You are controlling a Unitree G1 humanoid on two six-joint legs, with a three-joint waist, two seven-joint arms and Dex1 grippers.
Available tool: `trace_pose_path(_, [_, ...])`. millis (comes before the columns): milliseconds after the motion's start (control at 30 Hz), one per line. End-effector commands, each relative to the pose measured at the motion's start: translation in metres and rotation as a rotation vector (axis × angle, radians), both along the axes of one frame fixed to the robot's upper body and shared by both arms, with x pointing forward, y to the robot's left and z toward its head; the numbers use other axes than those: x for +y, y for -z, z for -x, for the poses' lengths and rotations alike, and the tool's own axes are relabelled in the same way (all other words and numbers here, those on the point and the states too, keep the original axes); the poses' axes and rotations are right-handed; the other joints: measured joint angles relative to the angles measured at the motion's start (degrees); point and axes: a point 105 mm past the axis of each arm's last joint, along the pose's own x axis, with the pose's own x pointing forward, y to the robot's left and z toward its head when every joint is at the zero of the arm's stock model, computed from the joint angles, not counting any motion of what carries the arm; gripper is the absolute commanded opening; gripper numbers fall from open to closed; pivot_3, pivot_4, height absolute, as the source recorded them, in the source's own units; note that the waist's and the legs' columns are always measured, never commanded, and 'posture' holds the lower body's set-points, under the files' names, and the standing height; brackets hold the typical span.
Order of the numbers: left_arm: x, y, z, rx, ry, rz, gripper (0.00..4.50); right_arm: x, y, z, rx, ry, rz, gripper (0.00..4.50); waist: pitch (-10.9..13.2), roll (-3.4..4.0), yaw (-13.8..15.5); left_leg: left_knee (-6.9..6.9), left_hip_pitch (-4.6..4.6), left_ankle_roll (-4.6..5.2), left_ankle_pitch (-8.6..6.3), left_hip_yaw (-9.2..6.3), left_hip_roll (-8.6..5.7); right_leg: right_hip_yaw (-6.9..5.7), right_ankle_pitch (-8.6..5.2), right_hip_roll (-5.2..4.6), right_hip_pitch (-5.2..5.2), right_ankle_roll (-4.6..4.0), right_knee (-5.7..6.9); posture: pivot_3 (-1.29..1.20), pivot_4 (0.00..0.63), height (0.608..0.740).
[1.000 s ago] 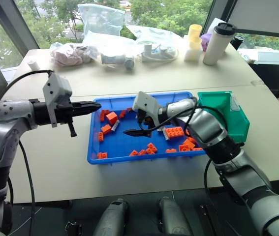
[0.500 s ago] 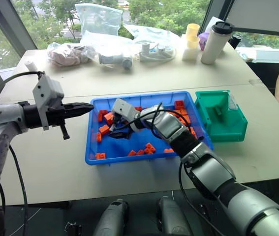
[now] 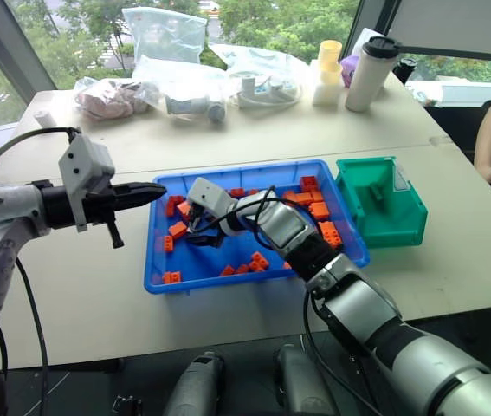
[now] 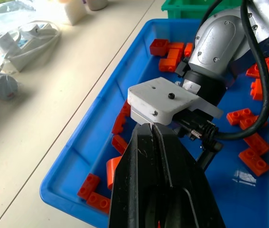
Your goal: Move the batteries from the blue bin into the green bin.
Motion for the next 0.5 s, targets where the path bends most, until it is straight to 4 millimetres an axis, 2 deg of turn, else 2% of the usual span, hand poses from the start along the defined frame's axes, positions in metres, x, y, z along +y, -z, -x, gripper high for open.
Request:
trace_pose_path(33, [-0.002,-0.010,0.002,-0.043,0.002,-0.002,0.00,0.003,0.003,0.005,0.028,0.015,-0.017,2.57,0.0,0.00,0.0,0.00,0.00,0.00,0.00,0.00,0.00,0.00,0.00,0.00,0.00,0.00,0.00,0.00,0.150,0.740])
trace_pose_path(67, [-0.003,-0.010,0.001,-0.041,0.004,-0.001,0.00,0.003,0.002,0.005,0.032,0.020,-0.023,2.15,0.0,0.00,0.0,0.00,0.00,0.00,0.00,0.00,0.00,0.00,0.00,0.00,0.00,0.00,0.00,0.00,0.150,0.740])
trace_pose_path(167, [-0.006,-0.008,0.000,-0.037,0.014,0.003,0.00,0.000,-0.002,0.008,0.046,0.023,-0.027,2.16,0.0,0.00,0.1,0.01,0.00,0.00,0.00,0.00,0.00,0.01,0.00,0.00,0.01,0.00,0.00,0.00,0.150,0.740])
trace_pose_path(267, [-0.012,-0.007,-0.001,-0.034,0.036,0.010,0.00,-0.017,-0.023,0.010,-0.001,0.011,-0.033,2.16,0.0,0.00,0.3,0.02,-0.01,0.00,0.00,-0.02,-0.01,0.00,0.00,0.00,0.02,0.00,0.00,0.00,0.150,0.740])
trace_pose_path(333, [-0.016,-0.006,-0.002,-0.032,0.052,0.016,0.00,-0.039,-0.047,0.013,-0.061,0.015,-0.045,2.16,0.0,0.00,0.6,0.06,-0.04,0.01,0.00,-0.04,-0.05,-0.01,0.00,-0.03,0.03,0.00,-0.02,0.00,0.150,0.740])
trace_pose_path(433, [-0.026,-0.003,-0.003,-0.024,0.091,0.031,0.00,-0.089,-0.092,0.015,-0.197,0.097,-0.053,2.16,0.0,0.01,0.8,0.10,-0.09,0.03,-0.01,-0.03,-0.07,-0.03,0.00,-0.06,0.01,0.00,-0.03,0.00,0.150,0.740])
trace_pose_path(500, [-0.033,0.000,-0.003,-0.017,0.118,0.041,0.00,-0.122,-0.112,0.016,-0.234,0.185,-0.058,2.16,0.0,0.00,1.1,0.09,-0.08,0.03,-0.02,-0.03,-0.06,-0.04,0.00,-0.05,0.02,0.00,-0.03,0.00,0.150,0.740])
